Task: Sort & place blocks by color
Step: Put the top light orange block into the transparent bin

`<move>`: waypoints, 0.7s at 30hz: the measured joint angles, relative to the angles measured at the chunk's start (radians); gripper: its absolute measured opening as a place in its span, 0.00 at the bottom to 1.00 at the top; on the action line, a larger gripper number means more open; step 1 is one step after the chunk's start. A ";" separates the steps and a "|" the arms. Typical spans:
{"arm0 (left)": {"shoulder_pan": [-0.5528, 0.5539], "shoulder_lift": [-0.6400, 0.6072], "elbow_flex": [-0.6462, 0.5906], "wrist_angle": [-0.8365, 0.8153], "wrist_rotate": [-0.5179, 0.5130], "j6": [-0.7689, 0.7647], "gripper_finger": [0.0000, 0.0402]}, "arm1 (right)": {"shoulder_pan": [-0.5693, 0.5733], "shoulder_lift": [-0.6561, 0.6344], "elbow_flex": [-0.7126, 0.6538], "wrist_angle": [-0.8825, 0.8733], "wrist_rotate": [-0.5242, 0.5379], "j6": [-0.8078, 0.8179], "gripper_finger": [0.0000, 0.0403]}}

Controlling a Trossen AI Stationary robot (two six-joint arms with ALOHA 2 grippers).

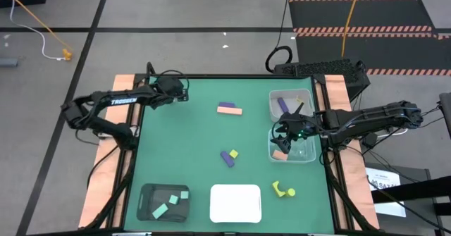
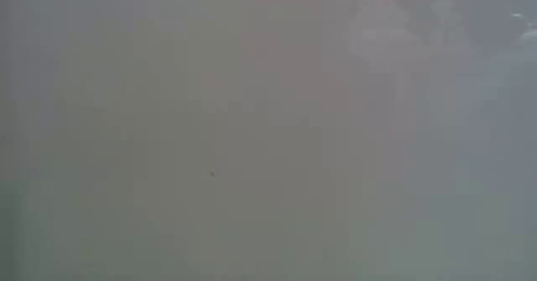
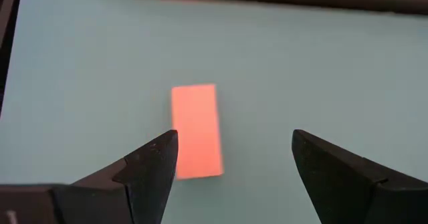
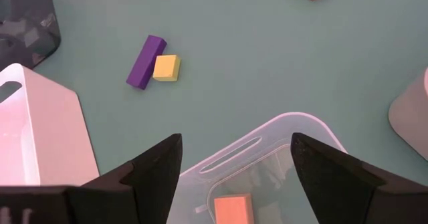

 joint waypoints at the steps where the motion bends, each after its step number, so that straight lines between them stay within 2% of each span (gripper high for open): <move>1: 0.006 0.017 0.000 -0.002 0.000 -0.008 0.73 | 0.000 0.000 0.000 0.000 0.000 0.000 0.68; 8: 0.025 0.115 0.000 0.017 0.043 -0.033 0.73 | 0.000 0.000 0.000 0.000 0.000 0.000 0.68; 15: 0.040 0.184 0.002 0.010 0.038 -0.059 0.72 | 0.000 0.000 0.000 0.000 0.000 0.000 0.68; 18: 0.044 0.196 0.004 0.011 0.042 -0.042 0.67 | 0.000 0.000 0.000 0.000 0.000 0.000 0.68; 21: 0.045 0.197 0.003 0.029 0.038 -0.014 0.57 | 0.000 0.000 0.000 0.000 0.000 0.000 0.68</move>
